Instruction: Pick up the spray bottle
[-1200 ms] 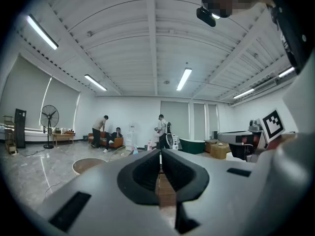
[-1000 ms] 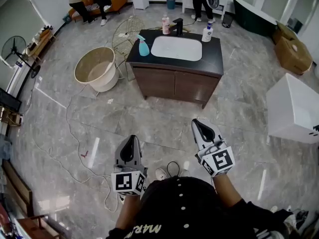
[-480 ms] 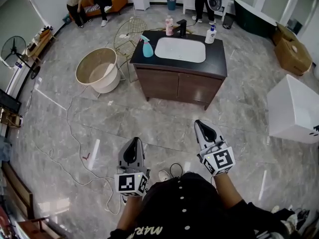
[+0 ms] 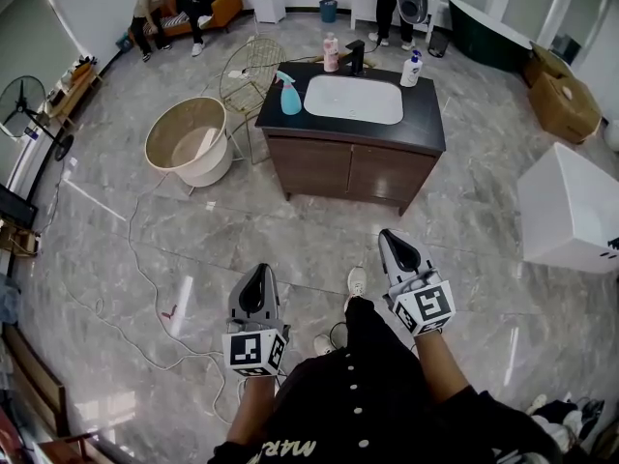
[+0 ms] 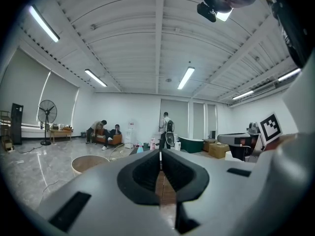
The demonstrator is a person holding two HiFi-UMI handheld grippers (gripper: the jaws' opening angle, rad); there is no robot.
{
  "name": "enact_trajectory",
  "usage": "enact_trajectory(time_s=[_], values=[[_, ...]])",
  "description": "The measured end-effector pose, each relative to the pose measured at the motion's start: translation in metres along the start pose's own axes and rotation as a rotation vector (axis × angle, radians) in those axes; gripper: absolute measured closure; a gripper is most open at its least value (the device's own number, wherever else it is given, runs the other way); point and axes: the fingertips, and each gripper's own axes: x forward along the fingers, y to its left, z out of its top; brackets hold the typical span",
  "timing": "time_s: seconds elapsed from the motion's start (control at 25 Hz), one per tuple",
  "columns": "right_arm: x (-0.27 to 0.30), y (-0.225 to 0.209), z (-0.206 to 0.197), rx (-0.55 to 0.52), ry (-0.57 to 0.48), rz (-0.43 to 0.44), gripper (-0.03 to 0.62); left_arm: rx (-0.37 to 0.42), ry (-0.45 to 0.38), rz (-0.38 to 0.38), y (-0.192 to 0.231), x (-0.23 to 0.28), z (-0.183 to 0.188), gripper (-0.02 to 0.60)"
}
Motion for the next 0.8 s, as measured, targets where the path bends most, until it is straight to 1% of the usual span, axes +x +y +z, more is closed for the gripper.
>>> enact_trajectory(time_s=[0.2,0.4,0.6,0.8], values=[[0.025,-0.009,-0.006,-0.004,0.020,-0.005,0.599,-0.001,-0.003,0.002,0.010,0.023,0.002,0.561],[0.071,-0.027,-0.010,0.006,0.009,0.012,0.599,0.005,0.008,0.019,0.028,0.063,0.001,0.561],[0.134,-0.053,-0.012,0.015,0.008,0.032,0.599,0.010,0.029,0.038,0.053,0.120,0.004,0.561],[0.199,-0.085,-0.008,0.002,0.007,0.064,0.599,0.023,0.012,0.056,0.074,0.187,0.021,0.561]])
